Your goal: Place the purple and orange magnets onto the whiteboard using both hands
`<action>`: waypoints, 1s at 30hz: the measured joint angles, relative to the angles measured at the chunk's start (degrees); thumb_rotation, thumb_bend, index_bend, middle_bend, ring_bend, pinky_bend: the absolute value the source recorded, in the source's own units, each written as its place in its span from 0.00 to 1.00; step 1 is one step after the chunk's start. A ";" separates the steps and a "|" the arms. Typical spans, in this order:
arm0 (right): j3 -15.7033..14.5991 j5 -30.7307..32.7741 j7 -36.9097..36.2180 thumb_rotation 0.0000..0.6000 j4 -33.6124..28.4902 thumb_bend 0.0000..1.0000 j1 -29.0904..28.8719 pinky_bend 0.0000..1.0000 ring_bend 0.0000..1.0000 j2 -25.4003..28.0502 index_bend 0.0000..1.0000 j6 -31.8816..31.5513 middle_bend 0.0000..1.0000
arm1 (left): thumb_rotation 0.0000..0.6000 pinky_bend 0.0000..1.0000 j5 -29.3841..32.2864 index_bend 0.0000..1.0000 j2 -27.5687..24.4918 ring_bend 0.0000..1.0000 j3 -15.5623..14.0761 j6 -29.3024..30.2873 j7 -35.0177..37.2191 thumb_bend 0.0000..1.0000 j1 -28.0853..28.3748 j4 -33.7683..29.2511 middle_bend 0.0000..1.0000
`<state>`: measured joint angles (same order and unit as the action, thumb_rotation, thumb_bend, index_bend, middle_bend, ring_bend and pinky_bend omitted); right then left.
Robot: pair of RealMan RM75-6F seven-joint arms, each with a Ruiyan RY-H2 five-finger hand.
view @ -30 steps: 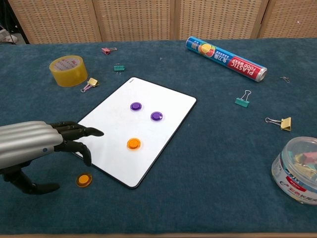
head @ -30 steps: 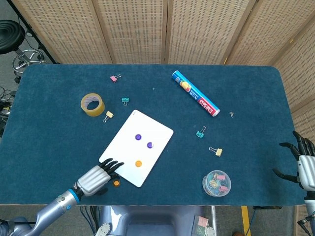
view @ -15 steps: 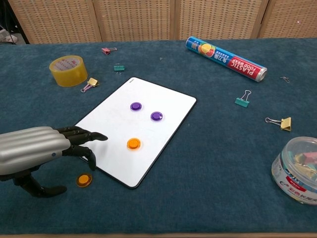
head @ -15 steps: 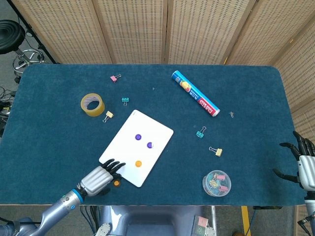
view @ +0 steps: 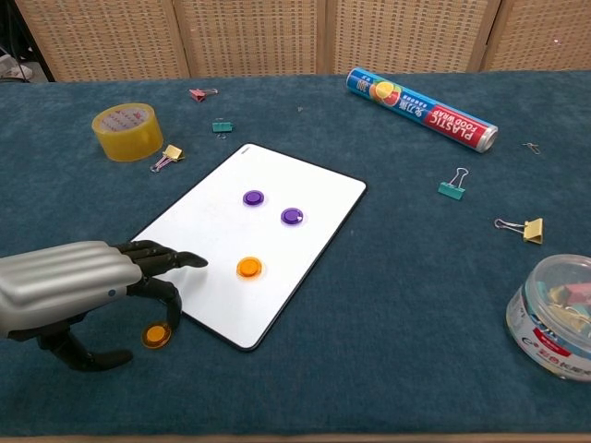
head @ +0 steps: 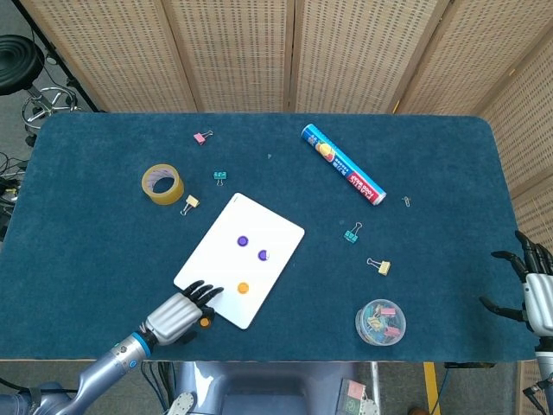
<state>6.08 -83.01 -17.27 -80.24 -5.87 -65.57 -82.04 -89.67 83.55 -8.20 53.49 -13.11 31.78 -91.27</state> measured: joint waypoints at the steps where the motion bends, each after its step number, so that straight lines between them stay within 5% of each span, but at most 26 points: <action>1: 0.00 0.01 -0.02 1.00 0.02 0.00 0.00 0.00 0.00 -0.01 0.27 0.02 0.00 | 1.00 0.00 0.10 0.39 0.08 0.00 0.06 -0.08 -0.13 0.34 0.01 0.04 0.00; 30: 0.05 0.03 -0.56 1.00 0.09 0.00 0.05 0.00 0.00 0.17 0.27 0.11 0.00 | 1.00 0.00 2.15 0.41 3.15 0.00 1.22 -1.29 -2.39 0.34 0.30 1.62 0.00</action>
<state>6.13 -82.97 -17.83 -80.15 -5.82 -65.40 -81.93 -87.52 86.70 -6.98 52.20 -15.49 32.08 -89.65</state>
